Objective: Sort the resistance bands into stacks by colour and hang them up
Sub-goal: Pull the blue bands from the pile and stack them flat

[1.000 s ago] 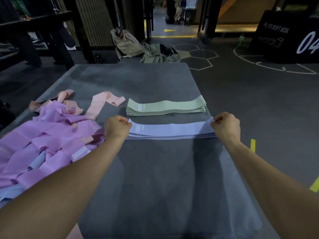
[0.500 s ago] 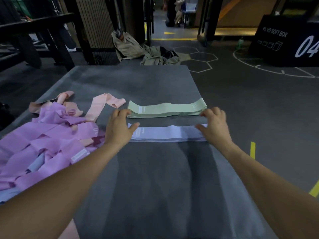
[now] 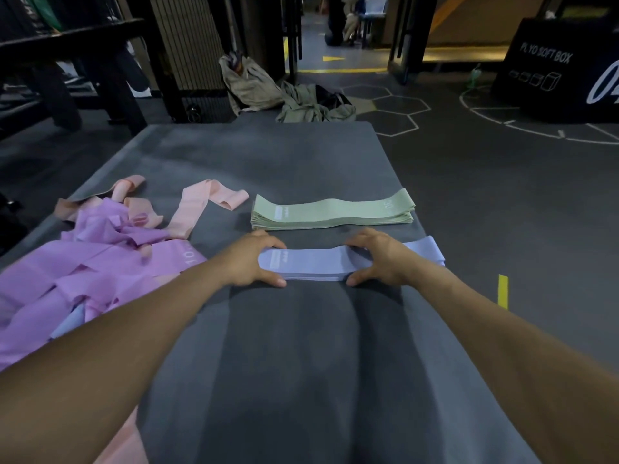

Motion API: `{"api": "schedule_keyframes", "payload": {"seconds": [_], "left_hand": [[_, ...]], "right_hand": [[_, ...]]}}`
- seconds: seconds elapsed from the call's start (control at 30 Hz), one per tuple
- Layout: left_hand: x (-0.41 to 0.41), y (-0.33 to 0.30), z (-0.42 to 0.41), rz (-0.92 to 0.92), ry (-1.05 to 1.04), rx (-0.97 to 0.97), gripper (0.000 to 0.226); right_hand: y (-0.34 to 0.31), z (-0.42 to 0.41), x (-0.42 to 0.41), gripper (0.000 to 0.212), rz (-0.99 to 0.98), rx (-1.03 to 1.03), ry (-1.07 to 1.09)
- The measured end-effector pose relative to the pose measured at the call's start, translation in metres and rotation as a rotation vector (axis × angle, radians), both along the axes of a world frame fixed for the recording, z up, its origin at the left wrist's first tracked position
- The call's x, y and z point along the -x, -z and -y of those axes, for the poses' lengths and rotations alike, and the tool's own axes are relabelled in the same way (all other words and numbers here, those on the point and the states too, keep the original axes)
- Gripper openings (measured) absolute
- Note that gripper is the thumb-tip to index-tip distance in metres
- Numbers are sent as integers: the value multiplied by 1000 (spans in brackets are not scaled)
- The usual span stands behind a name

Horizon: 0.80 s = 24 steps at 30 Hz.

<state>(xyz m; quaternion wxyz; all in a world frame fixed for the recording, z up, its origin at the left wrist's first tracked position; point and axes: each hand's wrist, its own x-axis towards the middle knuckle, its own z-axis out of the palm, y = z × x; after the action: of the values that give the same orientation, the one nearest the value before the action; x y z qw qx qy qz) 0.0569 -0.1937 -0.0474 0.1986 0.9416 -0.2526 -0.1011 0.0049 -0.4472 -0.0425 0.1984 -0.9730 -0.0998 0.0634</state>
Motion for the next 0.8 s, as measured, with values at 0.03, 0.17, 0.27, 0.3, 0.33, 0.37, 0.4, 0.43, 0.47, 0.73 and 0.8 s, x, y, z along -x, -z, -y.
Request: {"api": "schedule_keyframes", "payload": {"seconds": [0.03, 0.17, 0.27, 0.3, 0.33, 0.37, 0.4, 0.43, 0.47, 0.73, 0.8], "left_hand": [[0, 1, 0, -2, -9, 11, 64], [3, 4, -1, -5, -36, 68, 63], [5, 4, 1, -21, -67, 90, 60], [6, 4, 2, -27, -74, 88, 58], [6, 3, 3, -35, -81, 84, 58], [5, 3, 4, -41, -89, 79, 58], [5, 4, 4, -44, -96, 76, 58], [5, 4, 5, -47, -103, 69, 58], [5, 4, 5, -45, -107, 58, 60], [12, -12, -11, 53, -102, 167, 59], [20, -18, -24, 106, -143, 212, 45]], "right_hand": [[-1, 0, 0, 78, -6, 7, -3], [-4, -3, 0, 77, -1, 26, -4], [-6, -7, 2, 74, -17, 28, 26], [-6, -8, 2, 73, -29, 29, 31], [-6, -9, 3, 72, -37, 27, 37], [-6, -9, 3, 71, -42, 26, 44], [-6, -10, 4, 71, -42, 30, 49], [-7, -10, 4, 71, -44, 40, 53], [-8, -11, 5, 72, -48, 52, 56], [-26, -42, 4, 74, 1, 78, 30], [-31, -63, 5, 65, 42, 48, 29]]}}
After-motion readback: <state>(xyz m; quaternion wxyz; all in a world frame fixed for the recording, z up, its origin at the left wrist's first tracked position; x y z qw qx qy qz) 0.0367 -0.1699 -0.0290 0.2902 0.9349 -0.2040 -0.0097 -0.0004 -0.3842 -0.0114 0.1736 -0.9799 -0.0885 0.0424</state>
